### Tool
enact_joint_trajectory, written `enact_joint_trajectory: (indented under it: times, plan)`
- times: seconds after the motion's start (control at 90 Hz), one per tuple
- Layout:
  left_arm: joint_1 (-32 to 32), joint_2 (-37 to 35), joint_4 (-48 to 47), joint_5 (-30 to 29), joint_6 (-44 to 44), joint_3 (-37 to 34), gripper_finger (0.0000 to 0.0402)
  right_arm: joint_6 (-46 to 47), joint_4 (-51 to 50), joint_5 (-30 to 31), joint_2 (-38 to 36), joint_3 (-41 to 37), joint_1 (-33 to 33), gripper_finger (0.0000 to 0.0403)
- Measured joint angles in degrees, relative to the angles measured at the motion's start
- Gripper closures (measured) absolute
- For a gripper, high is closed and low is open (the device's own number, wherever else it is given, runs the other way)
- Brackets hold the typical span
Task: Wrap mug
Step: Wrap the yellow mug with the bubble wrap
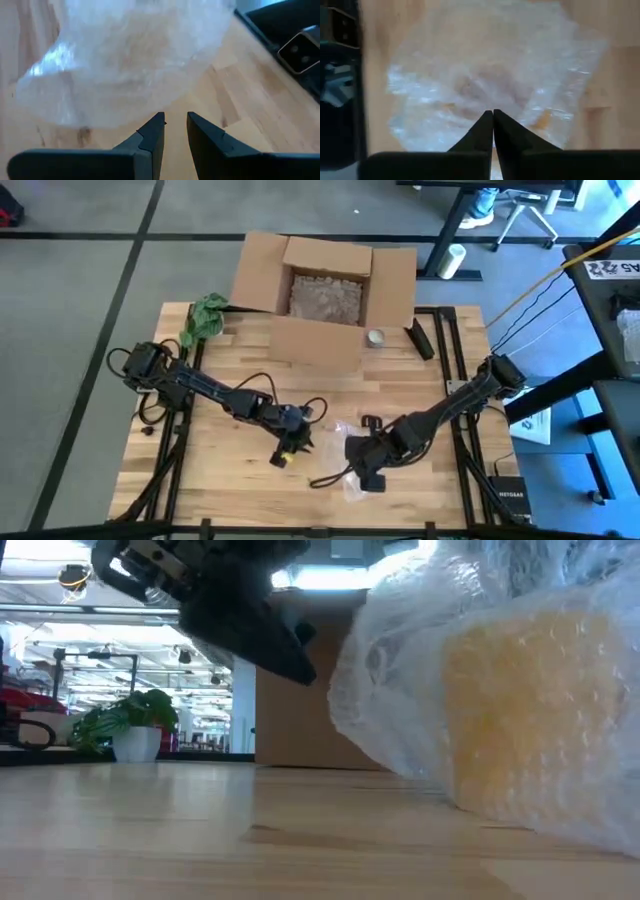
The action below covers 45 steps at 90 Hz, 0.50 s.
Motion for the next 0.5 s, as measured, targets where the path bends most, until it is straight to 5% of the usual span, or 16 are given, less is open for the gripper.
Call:
enact_joint_trajectory:
  times: [0.5]
  plan:
    - [0.6, 1.7, 0.7, 0.0, 0.9, 0.0, 0.0336, -2.4, 15.7, -9.7, 7.4, -10.7, -4.6, 0.0403]
